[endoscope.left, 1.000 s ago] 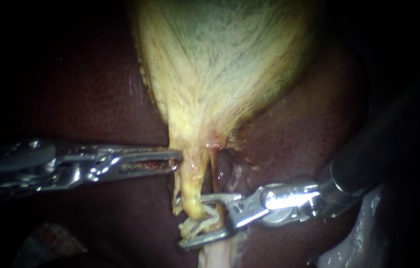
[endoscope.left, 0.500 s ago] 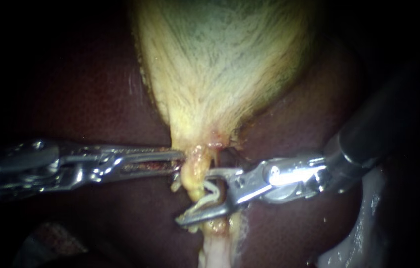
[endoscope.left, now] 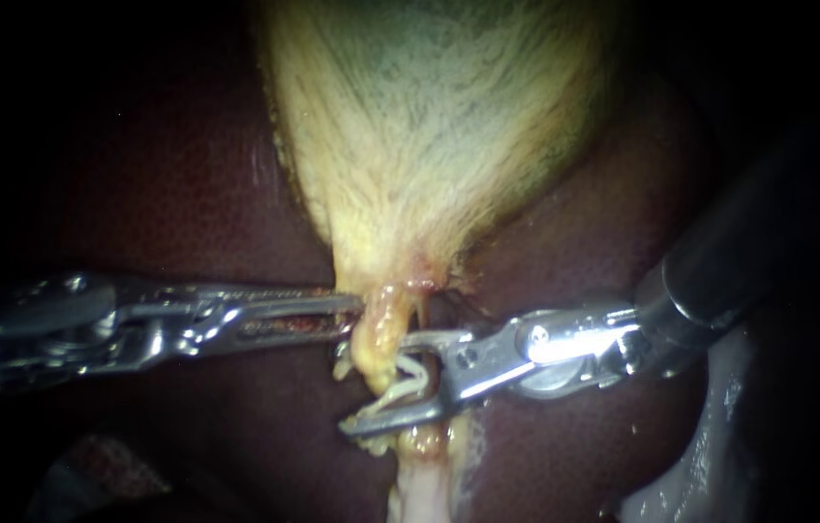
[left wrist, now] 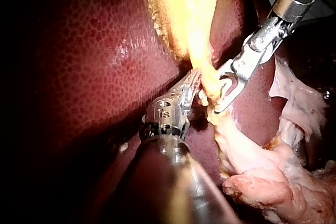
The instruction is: Clipping third clip left tube
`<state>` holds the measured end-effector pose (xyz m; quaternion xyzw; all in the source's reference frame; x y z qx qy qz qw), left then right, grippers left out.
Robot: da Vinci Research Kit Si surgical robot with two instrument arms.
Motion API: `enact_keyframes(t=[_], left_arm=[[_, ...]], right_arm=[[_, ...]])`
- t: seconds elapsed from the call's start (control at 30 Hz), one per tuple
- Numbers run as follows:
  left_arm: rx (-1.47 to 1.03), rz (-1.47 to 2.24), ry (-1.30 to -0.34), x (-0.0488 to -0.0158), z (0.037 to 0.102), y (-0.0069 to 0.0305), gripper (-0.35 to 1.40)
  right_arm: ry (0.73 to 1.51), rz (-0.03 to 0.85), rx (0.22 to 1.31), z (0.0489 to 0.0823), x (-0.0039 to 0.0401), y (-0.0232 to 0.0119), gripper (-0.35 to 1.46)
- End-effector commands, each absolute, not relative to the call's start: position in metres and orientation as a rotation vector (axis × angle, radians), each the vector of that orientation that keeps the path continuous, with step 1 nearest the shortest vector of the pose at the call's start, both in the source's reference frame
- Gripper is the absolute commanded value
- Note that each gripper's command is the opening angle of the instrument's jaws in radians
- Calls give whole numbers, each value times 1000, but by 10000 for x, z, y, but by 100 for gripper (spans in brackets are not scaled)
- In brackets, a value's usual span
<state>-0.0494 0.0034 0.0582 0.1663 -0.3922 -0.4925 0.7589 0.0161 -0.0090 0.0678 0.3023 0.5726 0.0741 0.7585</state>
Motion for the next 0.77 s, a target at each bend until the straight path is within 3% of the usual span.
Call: enact_keyframes(t=[0.03,0.17,0.77], left_arm=[[362,-1073,-854,-494,582,34,-35],[362,-1073,-854,-494,582,34,-35],[362,-1073,-854,-495,582,34,-35]], right_arm=[[1248,164,655,680,159,-89,-19],[1247,165,655,684,154,-86,-35],[1241,168,660,689,153,-91,-35]])
